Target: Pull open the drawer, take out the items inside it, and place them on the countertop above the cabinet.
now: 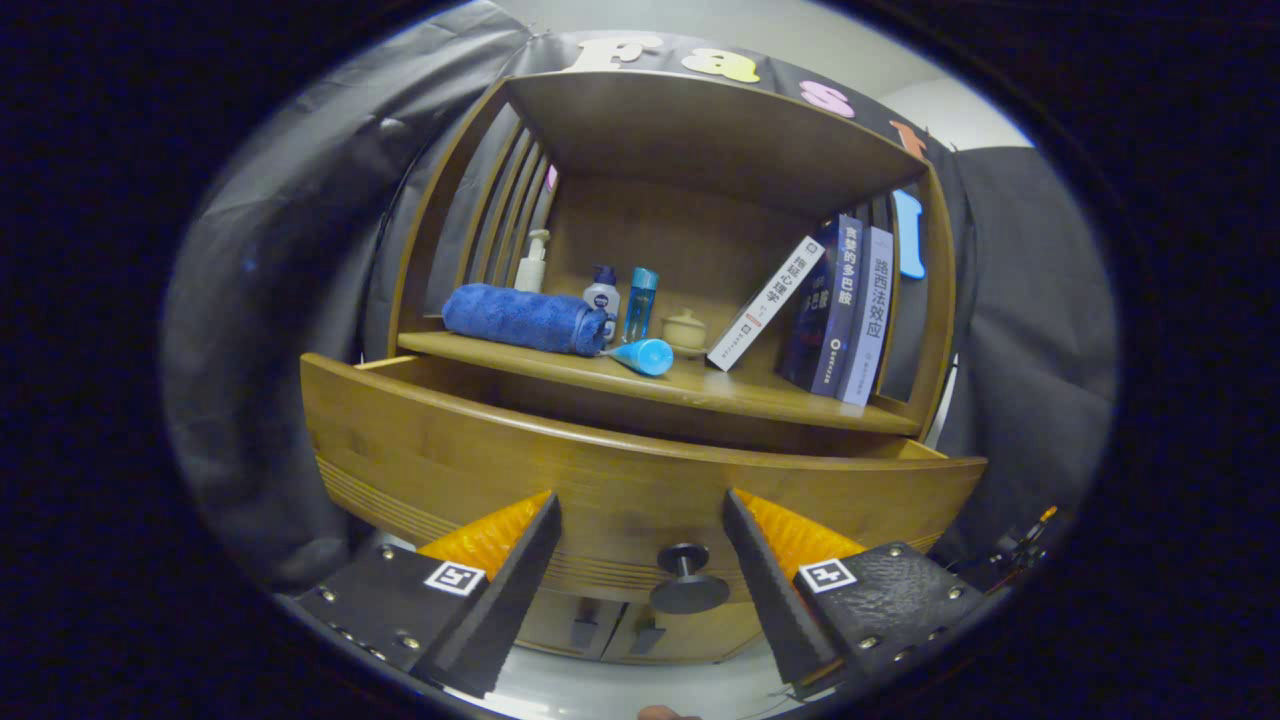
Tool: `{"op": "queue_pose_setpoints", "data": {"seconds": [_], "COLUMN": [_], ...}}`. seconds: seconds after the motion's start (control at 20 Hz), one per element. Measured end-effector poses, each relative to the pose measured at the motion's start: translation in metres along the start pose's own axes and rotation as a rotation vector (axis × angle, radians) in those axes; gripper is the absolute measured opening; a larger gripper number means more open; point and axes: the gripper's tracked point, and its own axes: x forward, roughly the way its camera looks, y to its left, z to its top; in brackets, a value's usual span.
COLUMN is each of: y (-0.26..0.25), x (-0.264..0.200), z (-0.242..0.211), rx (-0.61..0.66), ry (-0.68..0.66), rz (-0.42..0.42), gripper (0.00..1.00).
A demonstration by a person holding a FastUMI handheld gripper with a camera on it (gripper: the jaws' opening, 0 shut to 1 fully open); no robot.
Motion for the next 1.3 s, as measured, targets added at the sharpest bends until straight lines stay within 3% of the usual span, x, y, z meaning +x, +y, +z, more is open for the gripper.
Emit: {"op": "queue_pose_setpoints", "data": {"seconds": [0.65,1.3], "y": [0.008,0.010], "x": [0.076,0.088], "z": [0.003,0.010], "rx": [-0.008,-0.045], "ry": [0.022,-0.007], "rz": [-0.023,-0.022], "gripper": [0.98,0.98]}}
